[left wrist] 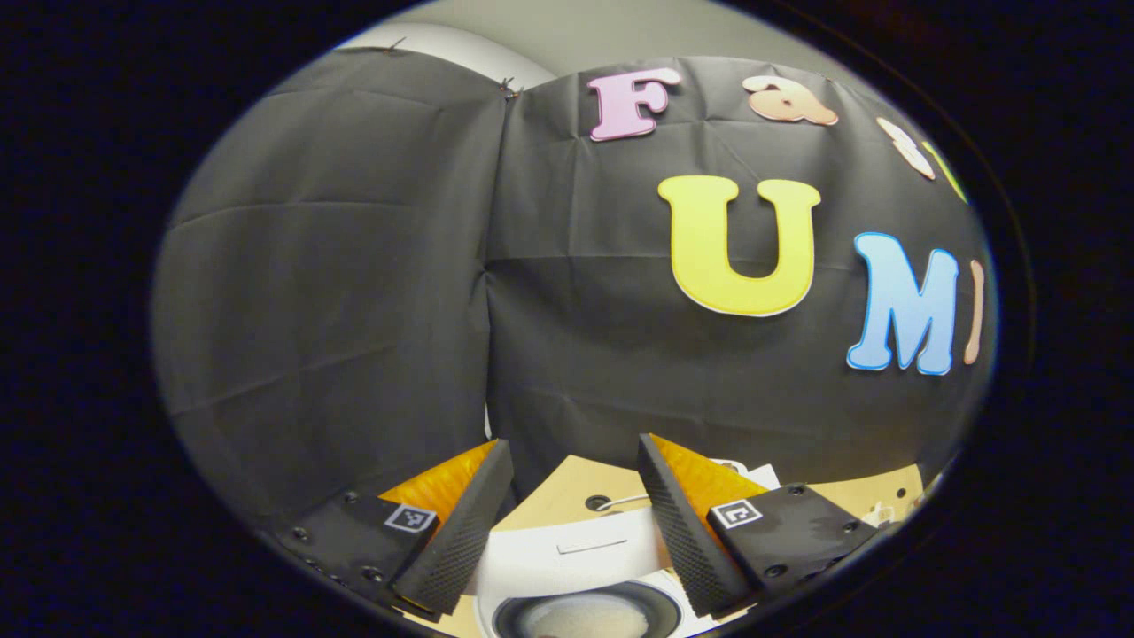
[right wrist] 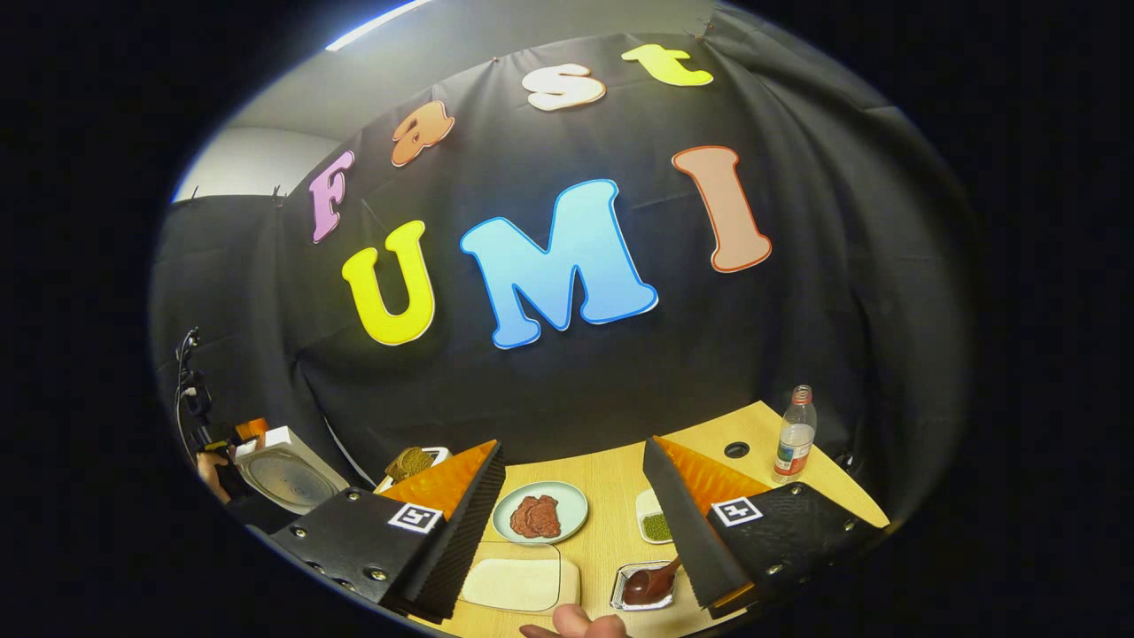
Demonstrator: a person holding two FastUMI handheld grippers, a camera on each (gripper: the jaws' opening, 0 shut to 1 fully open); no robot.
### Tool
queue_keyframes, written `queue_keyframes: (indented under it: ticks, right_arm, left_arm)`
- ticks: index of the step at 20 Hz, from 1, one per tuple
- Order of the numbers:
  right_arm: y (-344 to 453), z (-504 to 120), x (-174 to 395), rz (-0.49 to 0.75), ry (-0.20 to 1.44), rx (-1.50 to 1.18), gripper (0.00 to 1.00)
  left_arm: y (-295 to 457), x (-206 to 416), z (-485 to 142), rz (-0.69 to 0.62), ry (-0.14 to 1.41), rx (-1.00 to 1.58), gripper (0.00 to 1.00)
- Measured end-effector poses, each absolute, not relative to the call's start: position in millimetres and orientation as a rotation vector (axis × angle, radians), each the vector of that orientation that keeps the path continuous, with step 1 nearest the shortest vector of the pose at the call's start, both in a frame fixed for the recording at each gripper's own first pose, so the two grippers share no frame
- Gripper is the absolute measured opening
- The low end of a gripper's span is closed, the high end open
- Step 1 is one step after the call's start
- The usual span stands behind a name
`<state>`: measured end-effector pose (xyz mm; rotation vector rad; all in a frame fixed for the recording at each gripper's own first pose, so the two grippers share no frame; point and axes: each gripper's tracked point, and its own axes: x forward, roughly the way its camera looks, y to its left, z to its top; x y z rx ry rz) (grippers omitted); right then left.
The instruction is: Close the left gripper, press the button to open the rice cooker; take a wooden spoon from the chopstick holder with the right hand, scoop a spoonful of rice and pour it into the rice cooker, then put the wooden spoon back into the chopstick holder.
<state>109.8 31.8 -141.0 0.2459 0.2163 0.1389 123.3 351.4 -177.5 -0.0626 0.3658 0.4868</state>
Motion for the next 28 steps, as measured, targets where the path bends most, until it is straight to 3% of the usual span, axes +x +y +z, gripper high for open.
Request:
queue_keyframes:
  ticks: [1,3,9,10,12,14,15,24,27,28]
  right_arm:
    - [32,-140,110,0.14,0.215,0.242,0.95]
    - [36,-139,110,0.147,0.211,0.238,0.95]
    - [49,-143,109,0.177,0.226,0.231,0.95]
    - [52,-145,108,0.183,0.231,0.23,0.95]
    - [56,-149,107,0.191,0.241,0.23,0.95]
    - [58,-149,107,0.2,0.247,0.236,0.95]
    - [58,-148,107,0.199,0.245,0.236,0.95]
    - [56,-148,99,0.199,0.25,0.241,0.95]
    - [52,-149,96,0.191,0.256,0.239,0.95]
    - [50,-150,95,0.187,0.259,0.241,0.95]
  left_arm:
    - [344,114,-180,0.488,0.356,-0.059,0.92]
    - [327,96,-182,0.485,0.328,-0.039,1.0]
    - [289,57,-208,0.477,0.309,-0.032,0.96]
    - [284,49,-215,0.473,0.313,-0.039,1.0]
    - [273,39,-223,0.453,0.298,-0.029,0.95]
    - [260,25,-236,0.433,0.313,-0.041,1.0]
    - [255,19,-244,0.427,0.333,-0.057,0.97]
    - [223,-32,-326,0.393,0.415,-0.055,1.0]
    - [222,-31,-336,0.396,0.417,-0.046,0.89]
    - [221,-36,-344,0.397,0.44,-0.059,1.0]
